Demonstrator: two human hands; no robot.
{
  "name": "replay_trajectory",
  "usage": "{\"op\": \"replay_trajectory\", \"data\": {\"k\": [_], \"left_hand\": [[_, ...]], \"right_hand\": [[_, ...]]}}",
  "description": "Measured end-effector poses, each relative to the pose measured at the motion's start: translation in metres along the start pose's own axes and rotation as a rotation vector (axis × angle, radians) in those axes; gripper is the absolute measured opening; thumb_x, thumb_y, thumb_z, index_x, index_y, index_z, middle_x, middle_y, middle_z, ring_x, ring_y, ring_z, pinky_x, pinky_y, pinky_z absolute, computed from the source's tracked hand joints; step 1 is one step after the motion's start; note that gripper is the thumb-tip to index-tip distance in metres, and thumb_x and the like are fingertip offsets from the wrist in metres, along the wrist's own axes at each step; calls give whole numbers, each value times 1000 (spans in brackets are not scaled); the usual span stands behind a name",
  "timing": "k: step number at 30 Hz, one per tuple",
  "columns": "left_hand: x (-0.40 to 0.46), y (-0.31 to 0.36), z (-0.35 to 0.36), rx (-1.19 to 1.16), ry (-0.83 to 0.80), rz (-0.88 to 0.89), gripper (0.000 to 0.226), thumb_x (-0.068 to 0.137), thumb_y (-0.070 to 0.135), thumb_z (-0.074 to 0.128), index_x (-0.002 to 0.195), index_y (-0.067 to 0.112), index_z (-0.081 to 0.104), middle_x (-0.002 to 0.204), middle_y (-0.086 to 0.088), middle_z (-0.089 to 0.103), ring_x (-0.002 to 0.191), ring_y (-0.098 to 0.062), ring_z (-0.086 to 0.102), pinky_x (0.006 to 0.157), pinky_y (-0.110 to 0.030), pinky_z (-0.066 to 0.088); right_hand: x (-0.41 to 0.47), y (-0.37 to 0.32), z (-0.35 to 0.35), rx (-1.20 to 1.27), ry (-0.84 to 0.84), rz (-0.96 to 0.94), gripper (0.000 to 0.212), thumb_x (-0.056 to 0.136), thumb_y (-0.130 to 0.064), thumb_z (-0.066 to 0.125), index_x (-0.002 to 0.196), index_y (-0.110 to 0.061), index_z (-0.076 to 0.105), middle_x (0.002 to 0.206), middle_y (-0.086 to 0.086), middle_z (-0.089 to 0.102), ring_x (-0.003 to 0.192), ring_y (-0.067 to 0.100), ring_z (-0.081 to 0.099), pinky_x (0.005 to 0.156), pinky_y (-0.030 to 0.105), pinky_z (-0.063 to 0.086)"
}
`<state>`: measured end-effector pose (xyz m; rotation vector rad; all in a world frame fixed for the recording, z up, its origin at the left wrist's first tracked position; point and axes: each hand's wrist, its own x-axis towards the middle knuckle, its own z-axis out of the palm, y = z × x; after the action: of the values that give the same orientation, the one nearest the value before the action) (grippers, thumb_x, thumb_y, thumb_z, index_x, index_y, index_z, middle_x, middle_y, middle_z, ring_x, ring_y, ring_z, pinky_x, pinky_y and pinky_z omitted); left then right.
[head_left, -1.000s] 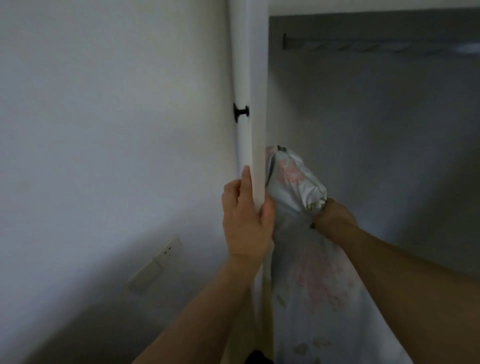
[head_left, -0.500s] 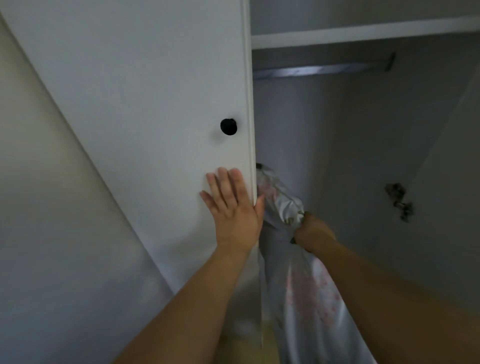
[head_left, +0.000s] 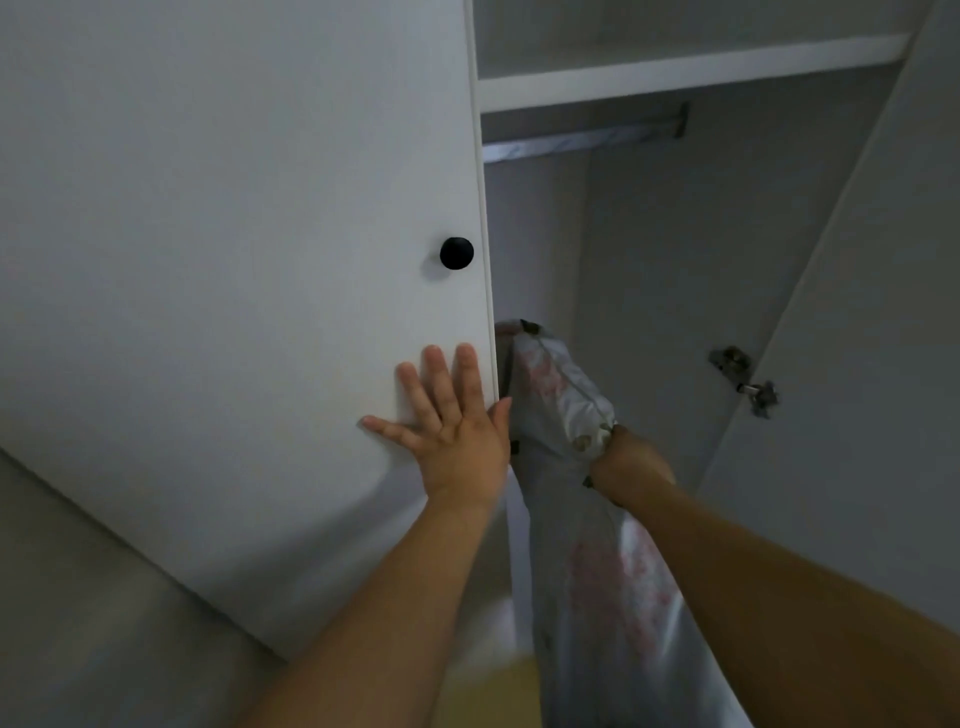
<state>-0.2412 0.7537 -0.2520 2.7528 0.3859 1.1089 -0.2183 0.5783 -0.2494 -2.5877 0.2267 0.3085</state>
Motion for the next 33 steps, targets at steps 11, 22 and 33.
{"op": "replay_trajectory", "data": {"k": [11,22,33], "left_hand": [[-44,15,-2,-132,-235,347,79,91,40,52,154,20,10,161,-12,-1,147,-37,-1,107,-74,4],[-118,124,-24,-285,-528,661,83,93,40,46,151,26,-12,161,-11,-7,147,-31,-14,112,-62,-11],[-206,276,-76,-554,-605,1213,83,92,37,45,152,24,-10,161,-8,-13,146,-29,-16,115,-55,-10]], "right_hand": [[-41,47,24,29,36,210,52,89,-24,52,137,-11,39,125,17,60,113,35,59,88,40,48],[-141,173,-16,29,43,433,52,85,-25,65,132,-11,49,128,13,60,117,32,58,95,38,51],[-308,270,-69,173,342,945,47,75,-28,67,118,-14,58,116,11,64,104,31,61,89,38,52]]}}
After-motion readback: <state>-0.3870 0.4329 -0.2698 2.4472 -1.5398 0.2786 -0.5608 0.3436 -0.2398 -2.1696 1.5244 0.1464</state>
